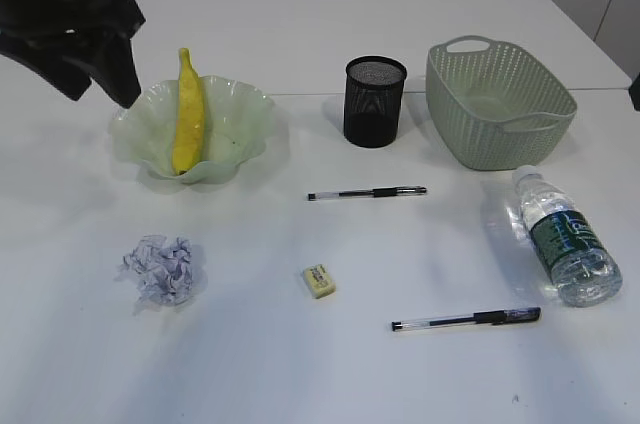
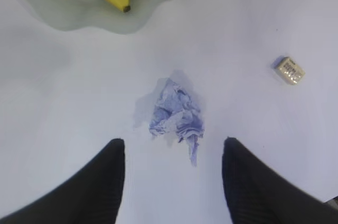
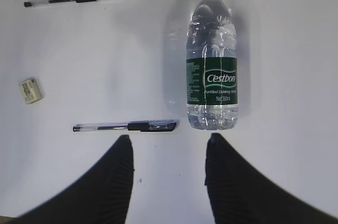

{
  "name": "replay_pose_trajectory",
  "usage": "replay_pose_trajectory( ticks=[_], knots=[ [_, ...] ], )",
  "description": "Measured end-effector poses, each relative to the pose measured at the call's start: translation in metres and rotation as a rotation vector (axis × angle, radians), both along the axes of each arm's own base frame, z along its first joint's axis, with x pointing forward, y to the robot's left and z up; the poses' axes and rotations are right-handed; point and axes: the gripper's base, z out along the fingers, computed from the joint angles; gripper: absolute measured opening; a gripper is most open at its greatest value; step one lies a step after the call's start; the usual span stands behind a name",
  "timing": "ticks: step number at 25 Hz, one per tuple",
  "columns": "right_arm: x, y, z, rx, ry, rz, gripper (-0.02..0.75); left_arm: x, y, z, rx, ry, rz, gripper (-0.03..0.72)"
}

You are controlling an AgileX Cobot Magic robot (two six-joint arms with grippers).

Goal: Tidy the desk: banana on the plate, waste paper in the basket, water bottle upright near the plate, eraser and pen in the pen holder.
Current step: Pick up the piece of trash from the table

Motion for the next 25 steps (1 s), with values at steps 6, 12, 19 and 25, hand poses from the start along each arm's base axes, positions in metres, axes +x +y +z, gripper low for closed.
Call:
replay_pose_trajectory(
  ticks=[6, 12, 19, 25],
  knots=[
    [0.0, 0.0, 0.0, 0.0, 0.0, 0.0, 0.337, -0.006, 0.001, -0.023, 0.023, 0.074, -0.001, 0.461],
    [0.0, 0.0, 0.0, 0.0, 0.0, 0.0, 0.337, -0.013, 0.004, -0.043, 0.045, 0.145, -0.001, 0.465],
    [0.0, 0.0, 0.0, 0.0, 0.0, 0.0, 0.337, -0.01, 0.003, -0.057, 0.056, 0.181, 0.0, 0.465],
    [0.0, 0.0, 0.0, 0.002, 0.0, 0.0, 0.337, -0.001, 0.0, -0.08, 0.074, 0.238, 0.001, 0.465]
  ],
)
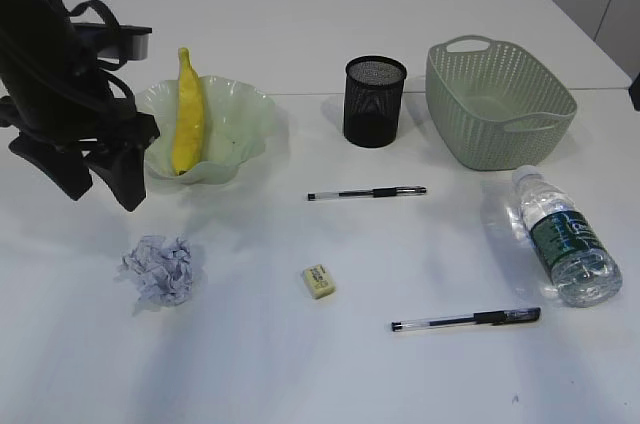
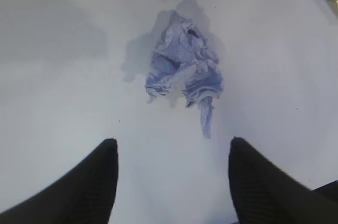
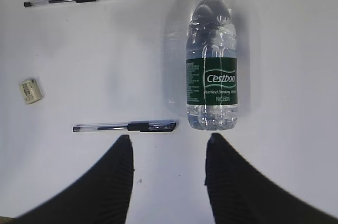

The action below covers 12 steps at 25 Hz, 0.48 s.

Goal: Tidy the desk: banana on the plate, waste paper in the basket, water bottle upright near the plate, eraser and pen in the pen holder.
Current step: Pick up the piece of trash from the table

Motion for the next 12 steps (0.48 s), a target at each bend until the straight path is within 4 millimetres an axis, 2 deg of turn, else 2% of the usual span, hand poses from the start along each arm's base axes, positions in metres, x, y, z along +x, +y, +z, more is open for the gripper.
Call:
replay_pose_trajectory(
  ticks=[8, 12],
  knots=[
    [0.0, 0.0, 0.0, 0.0, 0.0, 0.0, 0.337, 0.006, -0.003, -0.02, 0.015, 0.047, -0.001, 0.465],
    [0.0, 0.0, 0.0, 0.0, 0.0, 0.0, 0.337, 0.005, -0.012, -0.027, 0.021, 0.064, -0.026, 0.465]
  ],
)
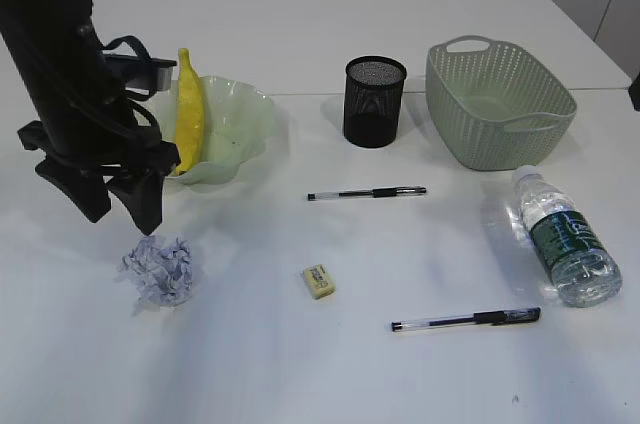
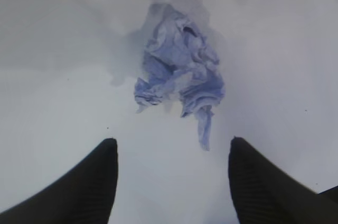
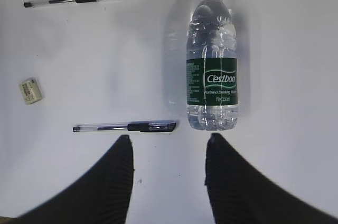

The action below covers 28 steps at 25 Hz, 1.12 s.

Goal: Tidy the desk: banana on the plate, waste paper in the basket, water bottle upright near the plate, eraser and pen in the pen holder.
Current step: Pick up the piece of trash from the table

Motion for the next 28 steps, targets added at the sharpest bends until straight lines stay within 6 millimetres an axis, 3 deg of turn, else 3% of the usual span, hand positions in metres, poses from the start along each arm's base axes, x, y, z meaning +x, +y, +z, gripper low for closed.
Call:
replay_pose_trajectory(
  ticks=[14, 28],
  knots=[
    [0.0, 0.0, 0.0, 0.0, 0.0, 0.0, 0.337, 0.003, -0.011, -0.031, 0.027, 0.076, -0.025, 0.465],
    [0.0, 0.0, 0.0, 0.002, 0.0, 0.0, 0.337, 0.006, -0.012, -0.045, 0.038, 0.108, -0.025, 0.466]
  ],
)
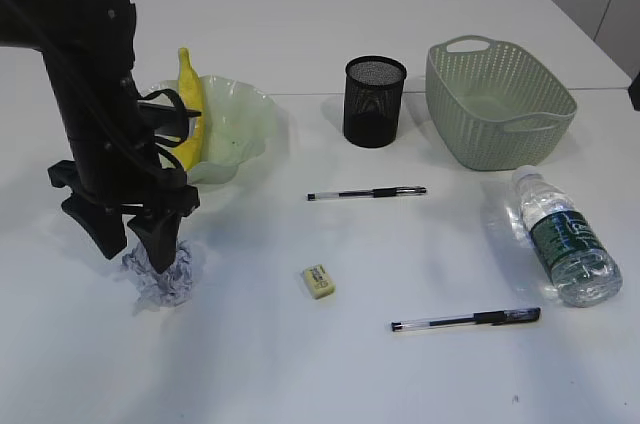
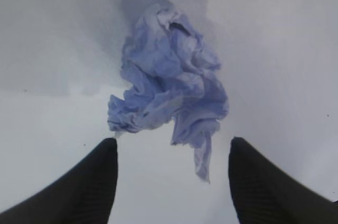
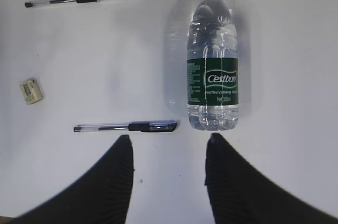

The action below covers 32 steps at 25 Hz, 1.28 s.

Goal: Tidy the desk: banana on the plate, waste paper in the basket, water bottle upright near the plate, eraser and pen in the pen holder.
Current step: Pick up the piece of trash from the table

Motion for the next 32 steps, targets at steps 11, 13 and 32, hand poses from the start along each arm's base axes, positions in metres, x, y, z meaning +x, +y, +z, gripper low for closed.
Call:
replay_pose_trajectory(
  ticks=[11, 13, 32],
  knots=[
    [0.0, 0.0, 0.0, 0.004, 0.0, 0.0, 0.337, 0.007, -0.002, -0.01, -0.012, -0.041, 0.007, 0.466],
    [0.0, 0.0, 0.0, 0.004, 0.0, 0.0, 0.337, 0.008, -0.003, -0.01, -0.015, -0.053, 0.008, 0.466],
    [0.0, 0.001, 0.0, 0.011, -0.001, 0.0, 0.337, 0.004, -0.002, -0.019, 0.005, 0.018, 0.005, 0.44]
  ],
)
